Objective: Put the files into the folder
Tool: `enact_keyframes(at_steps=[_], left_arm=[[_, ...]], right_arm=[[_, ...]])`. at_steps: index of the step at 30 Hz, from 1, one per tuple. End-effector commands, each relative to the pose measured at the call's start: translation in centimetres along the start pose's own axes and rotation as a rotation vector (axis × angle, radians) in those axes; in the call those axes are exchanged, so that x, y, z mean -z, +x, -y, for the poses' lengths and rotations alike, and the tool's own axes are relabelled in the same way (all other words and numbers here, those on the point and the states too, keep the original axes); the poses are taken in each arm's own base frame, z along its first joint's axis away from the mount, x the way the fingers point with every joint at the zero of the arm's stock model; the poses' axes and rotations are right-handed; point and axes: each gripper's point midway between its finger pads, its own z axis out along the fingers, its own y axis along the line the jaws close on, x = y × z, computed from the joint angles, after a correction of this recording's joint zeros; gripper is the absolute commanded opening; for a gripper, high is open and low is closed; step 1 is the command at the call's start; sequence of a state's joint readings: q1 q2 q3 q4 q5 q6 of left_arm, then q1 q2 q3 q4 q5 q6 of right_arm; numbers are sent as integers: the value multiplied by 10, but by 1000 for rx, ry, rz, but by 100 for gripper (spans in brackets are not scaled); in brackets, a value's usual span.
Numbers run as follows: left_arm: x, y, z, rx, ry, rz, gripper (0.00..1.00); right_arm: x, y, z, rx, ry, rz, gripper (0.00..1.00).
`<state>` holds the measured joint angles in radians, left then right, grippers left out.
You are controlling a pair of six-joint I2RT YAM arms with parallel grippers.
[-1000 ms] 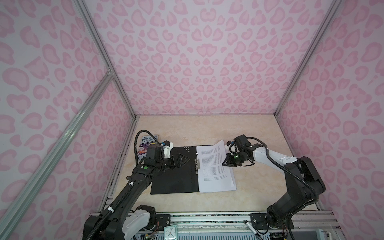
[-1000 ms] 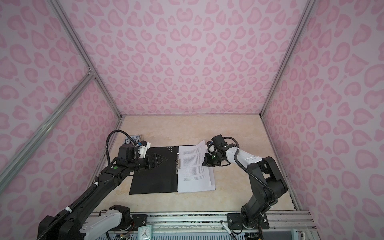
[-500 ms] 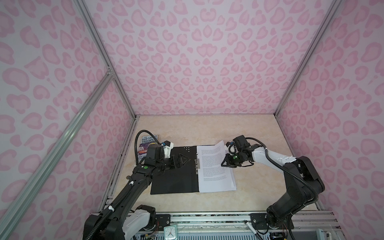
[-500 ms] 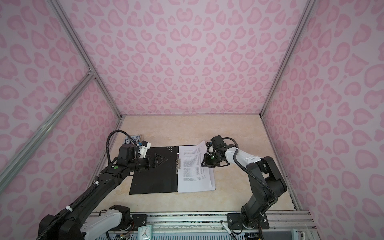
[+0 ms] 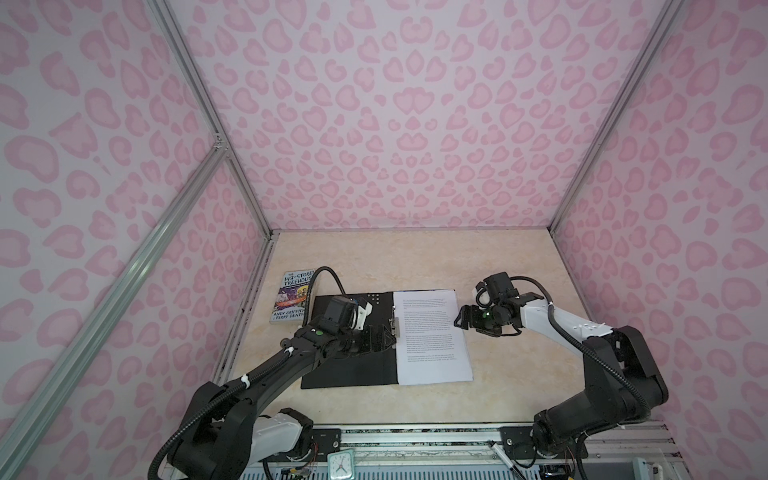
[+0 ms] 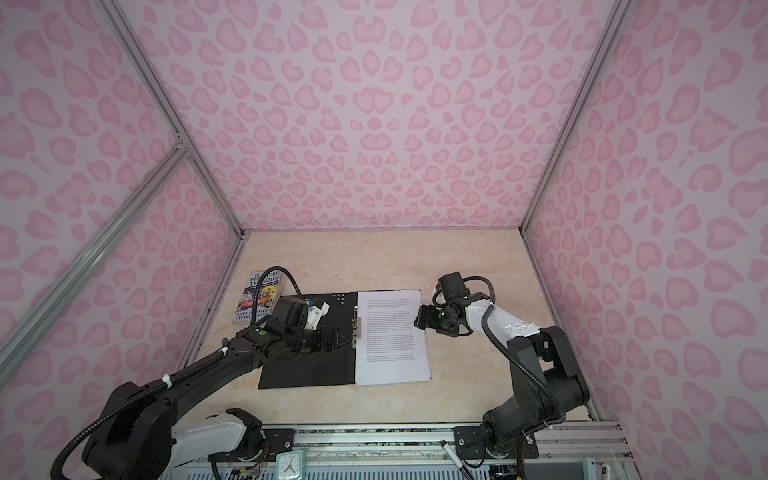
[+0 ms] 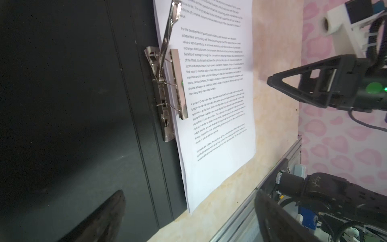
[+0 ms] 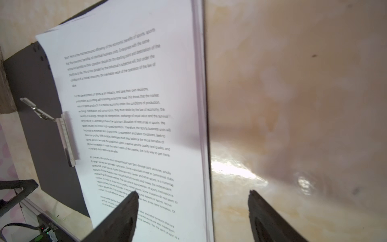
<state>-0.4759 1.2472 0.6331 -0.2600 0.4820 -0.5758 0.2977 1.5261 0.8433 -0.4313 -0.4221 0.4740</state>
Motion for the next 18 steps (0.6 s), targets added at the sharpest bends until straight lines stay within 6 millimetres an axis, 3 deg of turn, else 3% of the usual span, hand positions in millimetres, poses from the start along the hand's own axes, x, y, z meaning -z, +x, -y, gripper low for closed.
enact_keyframes(at_steps=[1, 9, 18], left_arm=[[-6, -11, 2, -30, -21, 32, 97], [-34, -8, 4, -51, -33, -37, 97], [-63, -13, 16, -56, -1, -66, 99]], right_arm=[[-4, 0, 0, -43, -26, 27, 82], [-19, 8, -3, -112, -115, 23, 82], [-17, 2, 10, -163, -136, 34, 81]])
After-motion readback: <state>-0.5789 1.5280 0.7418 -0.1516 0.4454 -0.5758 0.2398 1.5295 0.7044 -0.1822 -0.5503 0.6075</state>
